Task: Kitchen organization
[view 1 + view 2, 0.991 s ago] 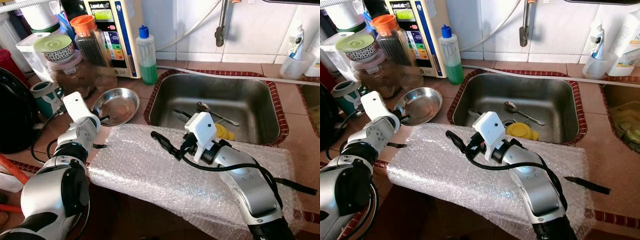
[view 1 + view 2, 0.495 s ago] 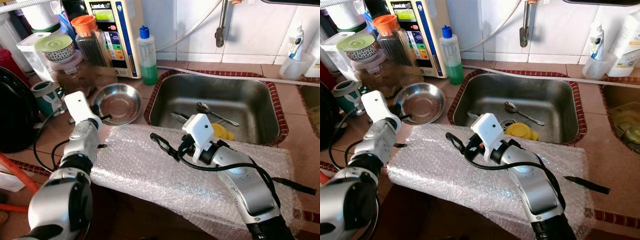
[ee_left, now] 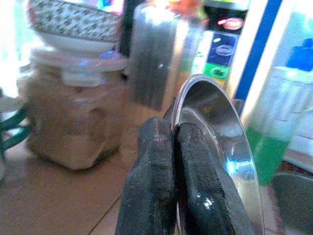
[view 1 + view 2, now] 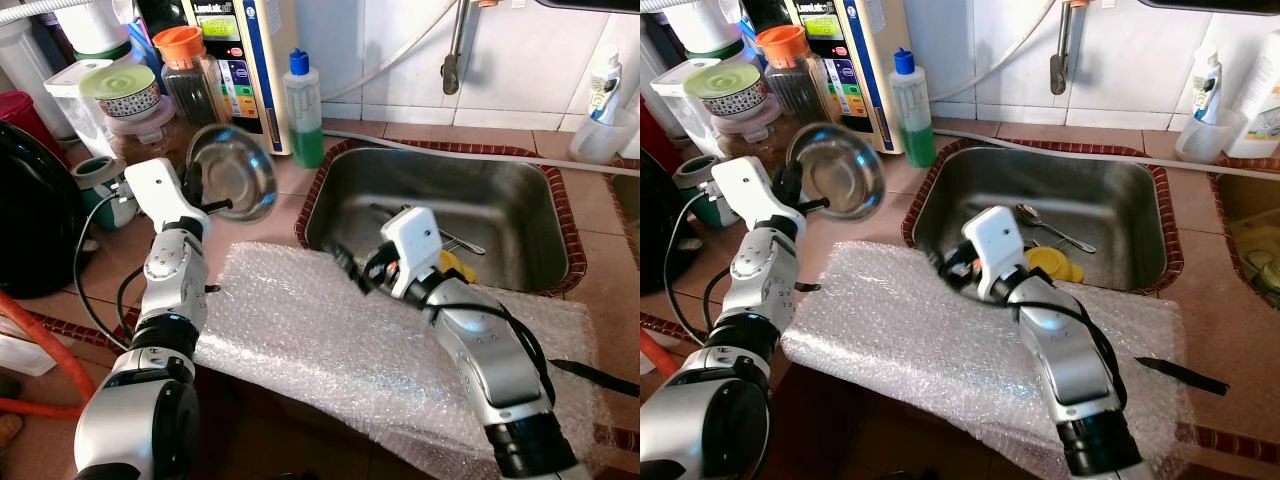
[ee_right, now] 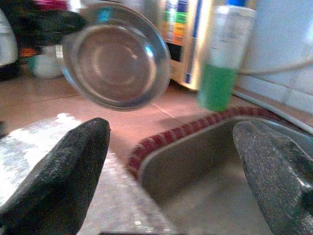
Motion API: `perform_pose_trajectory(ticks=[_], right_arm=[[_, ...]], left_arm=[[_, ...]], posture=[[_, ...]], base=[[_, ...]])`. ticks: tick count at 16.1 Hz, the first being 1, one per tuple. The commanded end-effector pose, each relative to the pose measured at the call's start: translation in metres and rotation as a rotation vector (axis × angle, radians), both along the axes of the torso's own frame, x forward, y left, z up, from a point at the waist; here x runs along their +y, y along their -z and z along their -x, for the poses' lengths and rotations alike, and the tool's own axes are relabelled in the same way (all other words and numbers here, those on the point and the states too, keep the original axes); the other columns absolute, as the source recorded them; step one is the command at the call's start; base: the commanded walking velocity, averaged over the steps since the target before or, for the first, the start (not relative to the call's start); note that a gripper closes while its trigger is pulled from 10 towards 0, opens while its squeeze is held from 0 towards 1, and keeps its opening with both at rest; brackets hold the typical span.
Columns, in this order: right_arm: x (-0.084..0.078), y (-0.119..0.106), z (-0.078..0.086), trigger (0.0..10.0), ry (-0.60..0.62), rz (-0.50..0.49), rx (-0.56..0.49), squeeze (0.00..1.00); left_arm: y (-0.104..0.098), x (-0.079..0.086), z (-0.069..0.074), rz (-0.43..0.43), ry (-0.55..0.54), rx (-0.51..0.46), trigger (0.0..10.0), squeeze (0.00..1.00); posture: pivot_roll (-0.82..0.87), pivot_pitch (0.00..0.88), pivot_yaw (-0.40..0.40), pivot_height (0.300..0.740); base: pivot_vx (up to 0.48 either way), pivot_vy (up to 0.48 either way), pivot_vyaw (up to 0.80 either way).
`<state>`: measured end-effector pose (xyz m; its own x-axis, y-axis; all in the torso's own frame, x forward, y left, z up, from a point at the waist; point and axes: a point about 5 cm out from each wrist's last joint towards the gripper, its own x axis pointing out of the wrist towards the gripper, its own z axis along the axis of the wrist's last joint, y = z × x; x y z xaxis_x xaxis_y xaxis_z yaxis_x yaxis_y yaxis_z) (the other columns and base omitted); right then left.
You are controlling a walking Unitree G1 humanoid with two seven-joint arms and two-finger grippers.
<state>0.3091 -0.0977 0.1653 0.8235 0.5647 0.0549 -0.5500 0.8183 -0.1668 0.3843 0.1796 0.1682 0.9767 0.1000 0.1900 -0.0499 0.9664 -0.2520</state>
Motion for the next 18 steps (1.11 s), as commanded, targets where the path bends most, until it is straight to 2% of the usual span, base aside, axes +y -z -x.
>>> perform_pose_trajectory(ticks=[1,3,5,7,10,18], right_arm=[[-0.001,-0.004,-0.005,10.0,0.029,-0.027,-0.014,0.00],[-0.002,-0.004,-0.008,10.0,0.047,-0.037,-0.012,0.00],[-0.007,-0.005,-0.012,10.0,0.106,-0.068,-0.010,0.00],[-0.019,-0.005,-0.024,10.0,0.218,-0.150,0.015,0.00],[-0.030,-0.004,-0.032,10.0,0.300,-0.265,0.061,0.00],[-0.030,-0.004,-0.032,10.0,0.300,-0.265,0.061,0.00]], left_arm=[[-0.002,0.000,0.002,0.007,0.015,-0.038,0.0,0.00],[-0.003,-0.003,0.003,-0.001,0.030,-0.057,0.0,0.00],[-0.011,-0.018,0.005,0.011,0.133,-0.133,0.0,0.00],[-0.023,-0.040,0.010,0.054,0.284,-0.218,0.0,0.00],[-0.027,-0.055,0.017,0.075,0.376,-0.254,0.0,0.00],[-0.027,-0.055,0.017,0.075,0.376,-0.254,0.0,0.00]], posture=[[0.01,0.046,0.129,0.740],[0.01,0.046,0.130,0.740],[0.01,0.047,0.128,0.740],[0.01,0.048,0.126,0.740],[0.02,0.049,0.124,0.740],[0.02,0.049,0.124,0.740]], base=[[0.000,0.000,0.00],[0.000,0.000,0.00],[0.000,0.000,0.00],[0.000,0.000,0.00],[0.000,0.000,0.00],[0.000,0.000,0.00]])
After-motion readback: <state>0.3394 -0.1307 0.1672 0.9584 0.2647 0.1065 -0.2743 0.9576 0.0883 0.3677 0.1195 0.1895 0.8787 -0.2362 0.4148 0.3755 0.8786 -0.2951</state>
